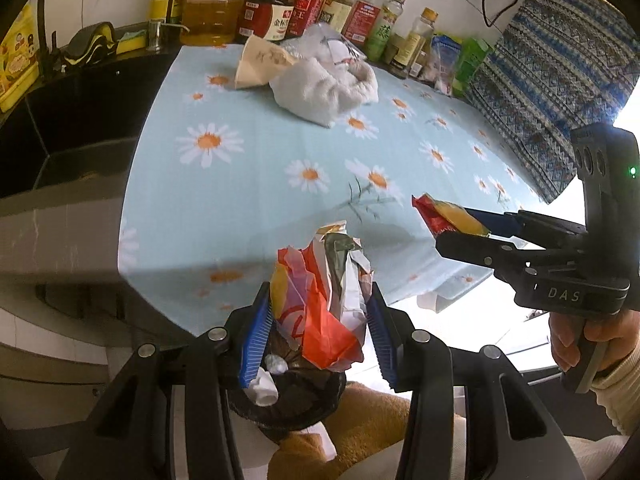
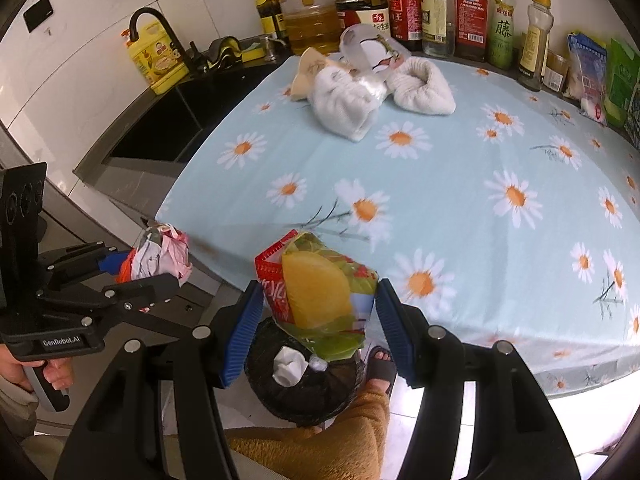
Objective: Collect trash
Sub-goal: 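Lift both wrappers and carry them over the trash bin with both tools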
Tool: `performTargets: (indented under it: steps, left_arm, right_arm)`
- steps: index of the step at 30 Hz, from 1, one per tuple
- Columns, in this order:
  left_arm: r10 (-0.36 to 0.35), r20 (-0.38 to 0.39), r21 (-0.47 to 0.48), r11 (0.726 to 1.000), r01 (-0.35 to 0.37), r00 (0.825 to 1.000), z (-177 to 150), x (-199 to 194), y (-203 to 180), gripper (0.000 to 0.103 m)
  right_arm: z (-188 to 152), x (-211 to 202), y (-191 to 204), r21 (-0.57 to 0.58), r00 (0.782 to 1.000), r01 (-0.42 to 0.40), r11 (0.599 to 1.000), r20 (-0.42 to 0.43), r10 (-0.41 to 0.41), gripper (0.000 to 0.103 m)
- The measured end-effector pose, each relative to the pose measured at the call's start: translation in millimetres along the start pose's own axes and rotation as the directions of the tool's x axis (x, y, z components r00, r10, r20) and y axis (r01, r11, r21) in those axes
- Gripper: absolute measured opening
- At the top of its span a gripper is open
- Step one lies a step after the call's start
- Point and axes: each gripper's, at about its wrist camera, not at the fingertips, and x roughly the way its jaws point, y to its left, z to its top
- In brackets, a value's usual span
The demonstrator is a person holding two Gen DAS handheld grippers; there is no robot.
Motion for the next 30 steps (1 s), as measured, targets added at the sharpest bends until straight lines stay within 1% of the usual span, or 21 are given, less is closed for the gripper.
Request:
performTargets:
  steps: [8, 14, 21, 27, 30]
  left_arm:
    - [-0.011, -0.040, -0.006, 1.000, 0.011, 0.999, -30, 3, 2, 0.044]
    - [-0.012, -0.074, -0.037, 0.999, 0.009, 0.997, -50, 9, 9, 0.044]
    - [-0.016, -0.153, -0.048, 0.999, 0.009, 0.988, -67, 34, 18, 0.044]
    - [-0.025, -0.203, -0.055, 0.998, 0.014, 0.979, -75, 54, 23, 0.044]
    - [-0.025, -0.225, -0.052, 0.999, 0.013, 0.974, -80, 61, 25, 0.044]
  right_arm:
    - [-24, 8, 23, -0.005, 0.999, -0.022, 1.000, -0.044, 0.022, 0.059]
    - [-42, 21, 32, -0.005, 0.995, -0.039, 0.999, -0.088, 0.038, 0.059]
    - [-57, 37, 35, 0.022, 0.989, -0.047, 0.999, -0.137, 0.049, 0.059]
    - [-68, 51, 32, 0.073, 0.979, -0.066, 0.995, -0.188, 0.078, 0.059]
    - [-72, 56, 31, 0.087, 0.976, -0.068, 0.994, -0.199, 0.084, 0.059]
